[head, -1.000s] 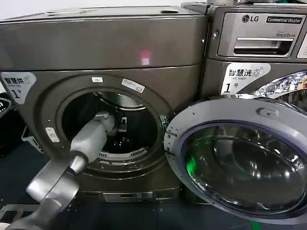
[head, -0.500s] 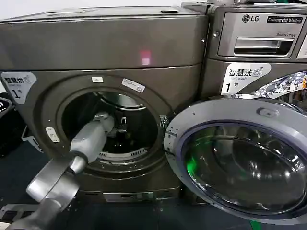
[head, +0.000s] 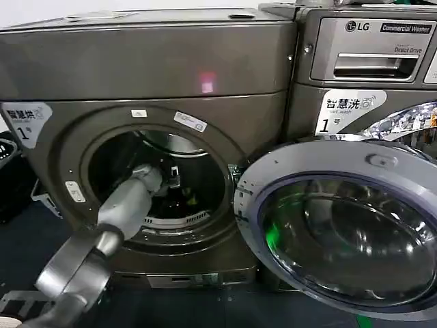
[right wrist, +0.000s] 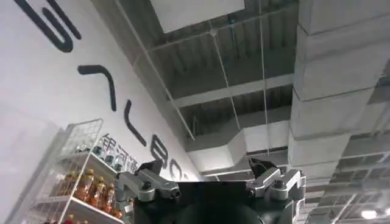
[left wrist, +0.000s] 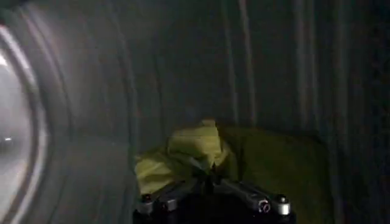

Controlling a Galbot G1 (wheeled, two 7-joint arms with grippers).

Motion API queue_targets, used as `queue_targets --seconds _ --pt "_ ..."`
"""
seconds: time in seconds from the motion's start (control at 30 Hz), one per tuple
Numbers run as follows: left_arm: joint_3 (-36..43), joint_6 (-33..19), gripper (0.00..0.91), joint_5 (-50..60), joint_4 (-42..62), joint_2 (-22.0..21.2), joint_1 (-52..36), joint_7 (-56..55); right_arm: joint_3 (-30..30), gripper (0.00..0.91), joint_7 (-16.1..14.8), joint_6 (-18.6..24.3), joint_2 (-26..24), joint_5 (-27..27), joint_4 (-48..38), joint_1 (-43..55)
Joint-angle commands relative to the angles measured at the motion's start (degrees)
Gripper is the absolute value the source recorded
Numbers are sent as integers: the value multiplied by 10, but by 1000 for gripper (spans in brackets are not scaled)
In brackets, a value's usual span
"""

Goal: Grasp the clothes from the dryer.

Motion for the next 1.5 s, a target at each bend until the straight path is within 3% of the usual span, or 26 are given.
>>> queue_targets --seconds 0.03,0.37,0.47,0.73,1.0,1.5 --pt "-127 56 0 -63 -113 4 91 -167 0 907 0 1 3 1 5 0" --pt "-226 158 0 -142 -305 -2 195 -320 -8 907 -1 7 11 1 13 3" --pt "-244 103 0 -189 -334 -6 218 -378 -3 907 -2 13 1 0 1 2" --pt "-272 69 0 -278 -458 -15 307 -491 -4 907 -6 28 6 11 4 2" --pt "-297 -21 0 -330 -534 -38 379 -579 -1 907 -8 36 3 14 5 0" --pt "-298 -7 0 -306 -552 -62 397 -586 9 907 -12 46 -6 19 -3 -2"
